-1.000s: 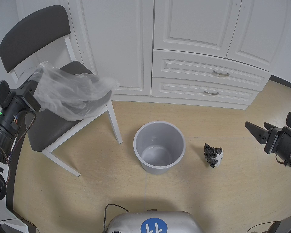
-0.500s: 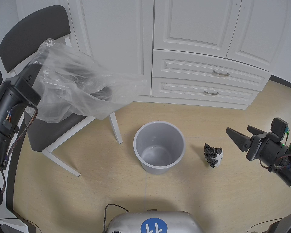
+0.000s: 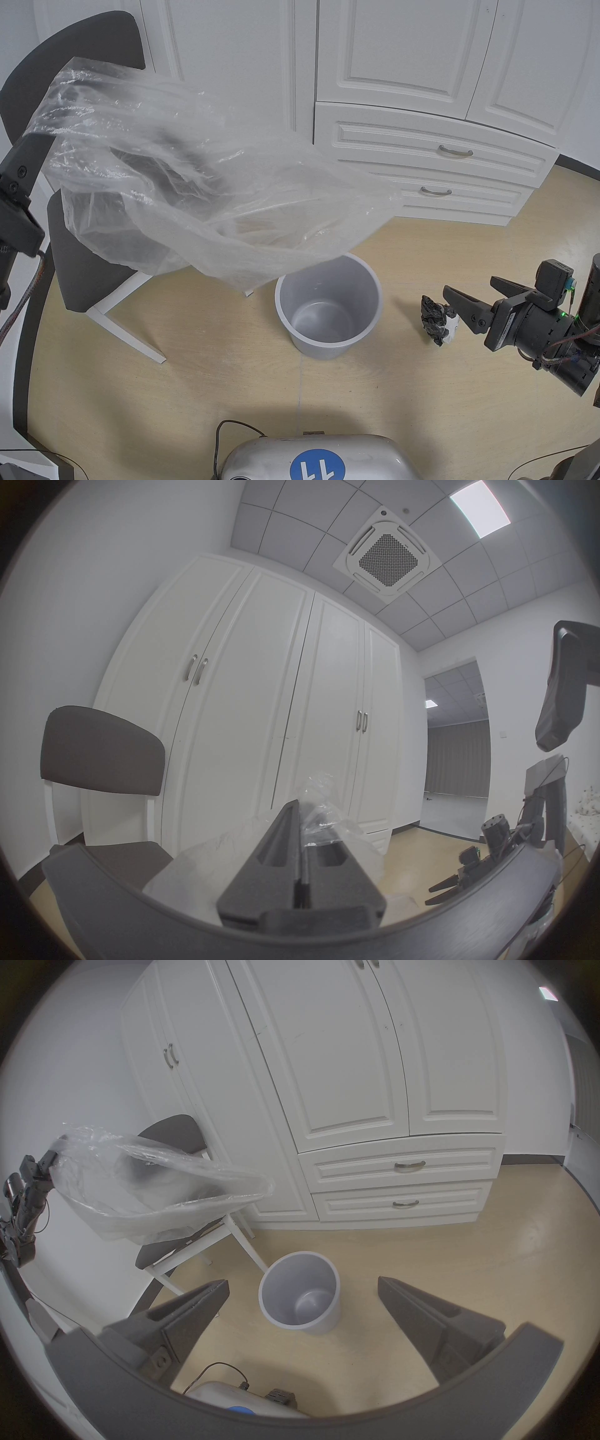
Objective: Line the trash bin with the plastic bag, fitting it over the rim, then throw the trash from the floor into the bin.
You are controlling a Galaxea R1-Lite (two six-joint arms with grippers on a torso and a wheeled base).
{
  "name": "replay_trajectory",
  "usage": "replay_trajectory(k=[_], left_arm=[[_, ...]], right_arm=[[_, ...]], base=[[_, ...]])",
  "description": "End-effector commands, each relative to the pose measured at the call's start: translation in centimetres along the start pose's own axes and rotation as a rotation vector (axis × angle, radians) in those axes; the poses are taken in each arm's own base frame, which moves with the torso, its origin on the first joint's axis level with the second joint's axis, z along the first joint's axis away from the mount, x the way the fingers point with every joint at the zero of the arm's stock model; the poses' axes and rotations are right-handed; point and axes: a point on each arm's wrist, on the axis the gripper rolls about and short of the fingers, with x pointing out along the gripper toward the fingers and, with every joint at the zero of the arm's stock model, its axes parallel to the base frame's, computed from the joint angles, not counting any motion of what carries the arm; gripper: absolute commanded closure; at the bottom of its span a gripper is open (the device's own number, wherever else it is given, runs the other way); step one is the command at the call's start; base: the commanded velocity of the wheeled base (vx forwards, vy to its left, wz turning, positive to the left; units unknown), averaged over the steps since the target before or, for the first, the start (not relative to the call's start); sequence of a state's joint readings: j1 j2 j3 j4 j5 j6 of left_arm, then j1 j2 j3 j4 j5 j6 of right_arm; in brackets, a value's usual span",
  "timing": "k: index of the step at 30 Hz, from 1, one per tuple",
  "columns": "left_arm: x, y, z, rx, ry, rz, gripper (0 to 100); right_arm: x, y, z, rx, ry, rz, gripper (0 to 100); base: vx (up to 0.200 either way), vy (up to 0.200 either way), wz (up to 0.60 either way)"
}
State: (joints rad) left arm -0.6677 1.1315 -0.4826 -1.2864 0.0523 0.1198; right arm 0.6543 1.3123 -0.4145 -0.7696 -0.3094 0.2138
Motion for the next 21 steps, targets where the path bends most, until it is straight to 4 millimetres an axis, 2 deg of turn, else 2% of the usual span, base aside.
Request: replay_trajectory(k=[1, 11, 21], left_arm=[[-0.3, -0.2, 0.3, -0.013, -0.011, -0.016, 100], [-0.6, -0.5, 0.2, 0.022, -0.006, -0.034, 100], [-0.8, -1.0, 0.1, 0.010, -0.001, -0.067, 100]], right_arm=[[0.1, 0.2, -0.1, 0.001, 0.007, 0.011, 0], [0.0, 0.6, -0.1, 0.028, 0.007, 0.032, 0], [0.3, 2.2, 0.9, 0.035, -0.012, 0.092, 0]], base=[[0.000, 0.000, 0.00], [0.000, 0.000, 0.00], [0.000, 0.000, 0.00]])
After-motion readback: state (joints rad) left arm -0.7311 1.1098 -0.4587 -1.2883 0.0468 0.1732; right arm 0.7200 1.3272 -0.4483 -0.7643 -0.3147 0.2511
